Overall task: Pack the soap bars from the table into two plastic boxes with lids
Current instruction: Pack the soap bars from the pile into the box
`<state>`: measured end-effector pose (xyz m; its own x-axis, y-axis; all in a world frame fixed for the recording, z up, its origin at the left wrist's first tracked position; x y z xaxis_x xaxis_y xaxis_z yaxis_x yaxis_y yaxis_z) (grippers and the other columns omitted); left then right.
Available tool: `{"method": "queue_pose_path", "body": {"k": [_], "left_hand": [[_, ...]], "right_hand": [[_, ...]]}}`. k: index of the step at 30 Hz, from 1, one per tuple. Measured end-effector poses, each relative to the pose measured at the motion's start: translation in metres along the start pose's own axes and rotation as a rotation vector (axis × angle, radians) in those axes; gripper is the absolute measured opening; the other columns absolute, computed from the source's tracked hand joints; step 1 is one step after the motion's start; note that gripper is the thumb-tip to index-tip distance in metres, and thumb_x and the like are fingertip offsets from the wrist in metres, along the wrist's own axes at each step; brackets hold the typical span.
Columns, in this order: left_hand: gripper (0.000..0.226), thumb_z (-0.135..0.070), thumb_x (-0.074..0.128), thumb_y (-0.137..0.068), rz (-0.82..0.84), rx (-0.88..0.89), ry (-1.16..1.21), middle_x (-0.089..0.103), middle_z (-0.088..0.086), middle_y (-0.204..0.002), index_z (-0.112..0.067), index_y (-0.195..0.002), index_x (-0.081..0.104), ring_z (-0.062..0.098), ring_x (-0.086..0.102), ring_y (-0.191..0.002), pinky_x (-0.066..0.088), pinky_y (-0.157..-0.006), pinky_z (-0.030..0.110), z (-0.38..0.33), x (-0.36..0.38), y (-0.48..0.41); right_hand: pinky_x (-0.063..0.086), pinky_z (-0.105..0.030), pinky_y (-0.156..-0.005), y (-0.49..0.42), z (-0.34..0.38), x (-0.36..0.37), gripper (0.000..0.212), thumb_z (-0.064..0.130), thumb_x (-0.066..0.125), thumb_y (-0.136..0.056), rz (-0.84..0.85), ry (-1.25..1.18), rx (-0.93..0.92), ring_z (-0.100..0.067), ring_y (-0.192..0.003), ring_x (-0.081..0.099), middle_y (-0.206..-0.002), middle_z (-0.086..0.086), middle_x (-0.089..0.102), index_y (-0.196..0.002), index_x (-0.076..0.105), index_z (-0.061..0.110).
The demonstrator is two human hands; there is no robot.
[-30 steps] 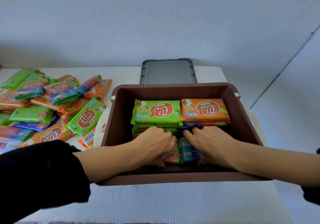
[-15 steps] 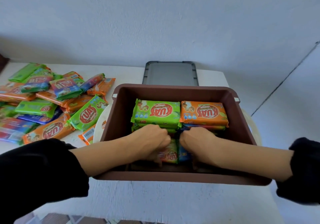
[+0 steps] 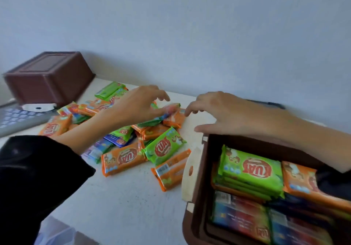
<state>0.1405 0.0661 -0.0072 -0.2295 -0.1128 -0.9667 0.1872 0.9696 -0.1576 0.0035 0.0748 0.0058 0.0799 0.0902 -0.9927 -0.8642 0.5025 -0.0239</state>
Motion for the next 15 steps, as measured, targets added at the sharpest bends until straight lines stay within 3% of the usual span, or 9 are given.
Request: {"method": "queue_pose_path", "body": {"k": [4,6,10,15], "left_hand": [[0.052,-0.047,0.058,-0.085,0.037,-0.33,0.094,0.053,0.01,-0.125,-0.019,-0.129,0.05,0.026,0.05,-0.115,0.042,-0.096,0.039,0.103,0.037,-0.007],[0.062,-0.057,0.053,-0.083,0.078,-0.402,0.101,0.048,0.013,-0.132,-0.025,-0.136,0.042,0.031,0.043,-0.124,0.038,-0.101,0.045,0.123,0.061,-0.016],[0.065,-0.066,0.047,-0.08,0.209,-0.378,0.027,0.037,0.01,-0.142,-0.036,-0.137,0.041,0.03,0.032,-0.132,0.031,-0.107,0.047,0.115,0.094,-0.031],[0.039,-0.044,0.057,-0.086,0.27,-0.253,0.176,0.047,0.006,-0.129,-0.027,-0.122,0.054,0.021,0.043,-0.12,0.034,-0.1,0.035,0.114,0.086,-0.03]], "right_hand": [[0.042,-0.037,-0.094,-0.077,0.015,0.055,0.05,0.036,0.068,-0.08,0.11,0.005,-0.156,-0.022,-0.115,0.049,-0.125,-0.007,0.053,-0.126,0.051,0.024],[0.04,-0.035,-0.096,-0.099,0.018,0.083,0.055,0.037,0.071,-0.077,0.215,0.031,-0.213,-0.021,-0.115,0.049,-0.124,-0.006,0.052,-0.126,0.051,0.025],[0.041,-0.032,-0.095,-0.11,0.025,0.125,0.068,0.036,0.077,-0.07,0.418,-0.012,-0.322,-0.015,-0.111,0.046,-0.121,-0.001,0.047,-0.131,0.048,0.027],[0.033,-0.022,-0.082,-0.105,0.032,0.14,0.083,0.038,0.079,-0.067,0.411,0.2,-0.494,-0.008,-0.095,0.024,-0.119,-0.002,0.039,-0.138,0.038,0.024]]}}
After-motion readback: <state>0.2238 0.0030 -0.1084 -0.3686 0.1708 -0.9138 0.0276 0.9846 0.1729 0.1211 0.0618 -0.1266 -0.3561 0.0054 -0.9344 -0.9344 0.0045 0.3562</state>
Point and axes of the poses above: each hand's wrist, its own y-axis away from the middle knuckle, its own x-axis out of the palm, z = x × y, the point moved 8 cm from there along -y, towards the middle knuckle
